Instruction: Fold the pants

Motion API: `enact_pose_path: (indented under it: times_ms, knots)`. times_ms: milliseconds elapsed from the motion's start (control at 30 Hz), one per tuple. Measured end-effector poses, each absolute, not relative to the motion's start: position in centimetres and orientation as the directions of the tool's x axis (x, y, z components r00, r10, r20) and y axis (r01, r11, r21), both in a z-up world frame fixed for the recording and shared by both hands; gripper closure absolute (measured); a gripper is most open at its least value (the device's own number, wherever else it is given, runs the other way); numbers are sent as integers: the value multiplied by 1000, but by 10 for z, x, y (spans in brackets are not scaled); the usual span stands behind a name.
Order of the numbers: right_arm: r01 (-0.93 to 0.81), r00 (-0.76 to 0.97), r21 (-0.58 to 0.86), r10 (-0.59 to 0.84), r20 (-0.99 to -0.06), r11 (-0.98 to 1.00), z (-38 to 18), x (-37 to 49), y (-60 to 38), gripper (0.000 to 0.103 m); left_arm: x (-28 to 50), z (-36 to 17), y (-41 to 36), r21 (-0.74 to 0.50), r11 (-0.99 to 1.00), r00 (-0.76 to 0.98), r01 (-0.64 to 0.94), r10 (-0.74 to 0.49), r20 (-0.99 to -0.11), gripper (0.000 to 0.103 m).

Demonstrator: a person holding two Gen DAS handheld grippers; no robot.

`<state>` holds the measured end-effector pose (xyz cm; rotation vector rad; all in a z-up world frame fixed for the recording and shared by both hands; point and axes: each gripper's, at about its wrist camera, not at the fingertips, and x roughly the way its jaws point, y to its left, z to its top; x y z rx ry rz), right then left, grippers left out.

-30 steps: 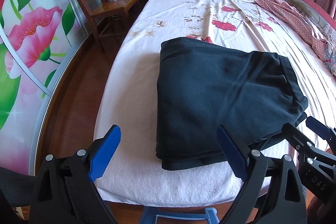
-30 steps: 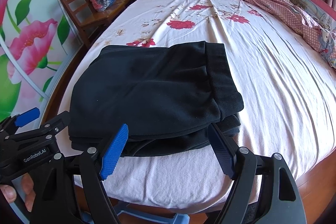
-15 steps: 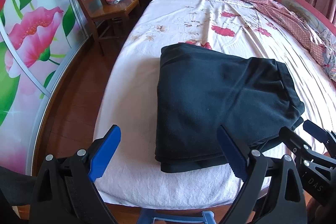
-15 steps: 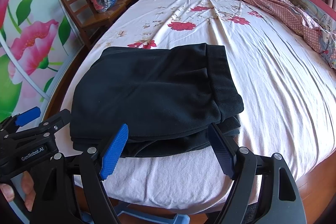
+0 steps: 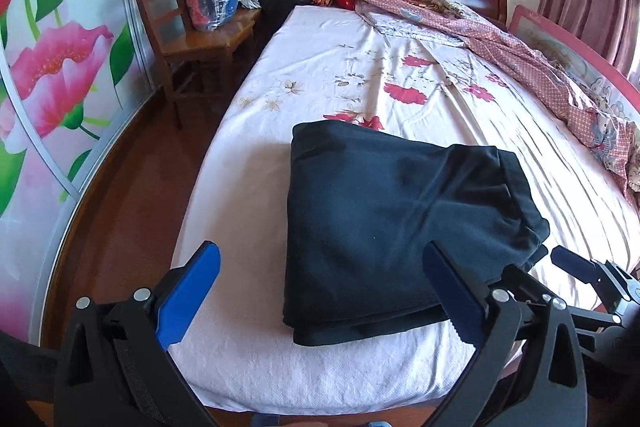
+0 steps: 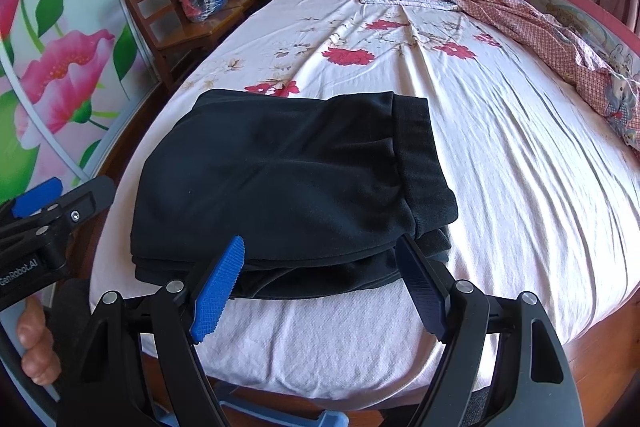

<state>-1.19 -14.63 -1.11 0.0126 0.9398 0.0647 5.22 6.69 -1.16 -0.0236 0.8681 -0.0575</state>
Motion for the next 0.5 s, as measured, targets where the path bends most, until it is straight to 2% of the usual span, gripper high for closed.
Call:
enact_pose_path:
  times_ms: [267,333,500]
  knots:
    - [-71,596,6,47,-801,997,-11,-13,-142,25,43,-4,64,-23,1000,698,10,-24,-716,2]
    - [-68,595,5,44,-803,998,-11,-13,-143,26,46,-7,68,-60,998,673,4,-46,-738,2]
    - [-58,592,18,49,-804,998,-11,-14,-146,25,50,-11,70,-41,999,658,-22,-16,-753,2]
